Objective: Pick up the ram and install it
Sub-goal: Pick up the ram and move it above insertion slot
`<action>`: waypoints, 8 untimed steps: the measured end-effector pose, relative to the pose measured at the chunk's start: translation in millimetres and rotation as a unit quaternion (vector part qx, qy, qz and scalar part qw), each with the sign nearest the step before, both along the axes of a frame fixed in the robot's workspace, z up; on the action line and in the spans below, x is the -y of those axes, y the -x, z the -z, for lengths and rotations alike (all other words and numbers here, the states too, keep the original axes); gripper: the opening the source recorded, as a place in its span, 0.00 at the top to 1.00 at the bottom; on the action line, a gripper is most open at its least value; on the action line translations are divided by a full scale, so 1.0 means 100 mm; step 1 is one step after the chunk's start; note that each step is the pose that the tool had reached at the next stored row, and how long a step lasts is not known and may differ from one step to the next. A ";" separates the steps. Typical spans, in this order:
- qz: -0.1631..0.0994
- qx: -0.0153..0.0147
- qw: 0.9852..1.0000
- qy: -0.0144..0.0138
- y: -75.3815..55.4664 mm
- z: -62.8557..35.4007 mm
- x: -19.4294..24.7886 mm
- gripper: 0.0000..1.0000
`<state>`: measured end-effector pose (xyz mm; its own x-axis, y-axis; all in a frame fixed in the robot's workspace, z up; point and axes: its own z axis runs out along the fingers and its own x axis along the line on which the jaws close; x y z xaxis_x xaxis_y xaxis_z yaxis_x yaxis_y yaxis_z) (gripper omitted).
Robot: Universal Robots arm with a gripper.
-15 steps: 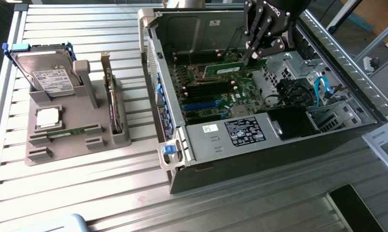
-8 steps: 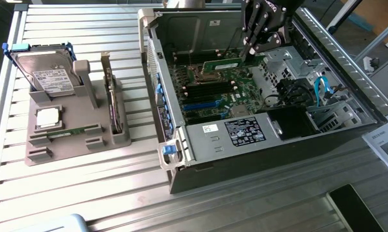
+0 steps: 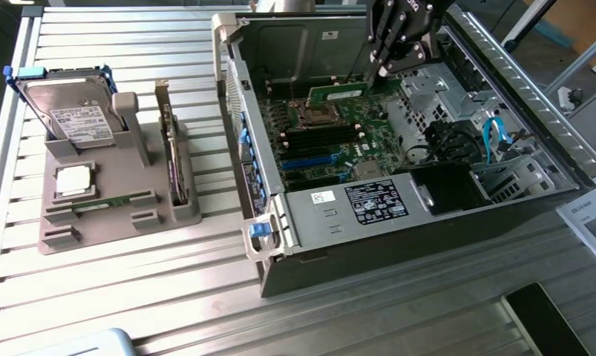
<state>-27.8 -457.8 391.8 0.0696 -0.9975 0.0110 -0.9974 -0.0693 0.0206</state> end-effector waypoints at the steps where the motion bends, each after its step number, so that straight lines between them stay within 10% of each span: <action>1: 0.000 0.000 1.000 0.000 0.00 0.002 -0.006 0.88; 8: 0.000 0.000 1.000 0.000 0.00 0.017 -0.049 0.88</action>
<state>-27.8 -452.9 390.1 0.0695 -0.9975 0.0110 -0.9974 -0.0693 0.0200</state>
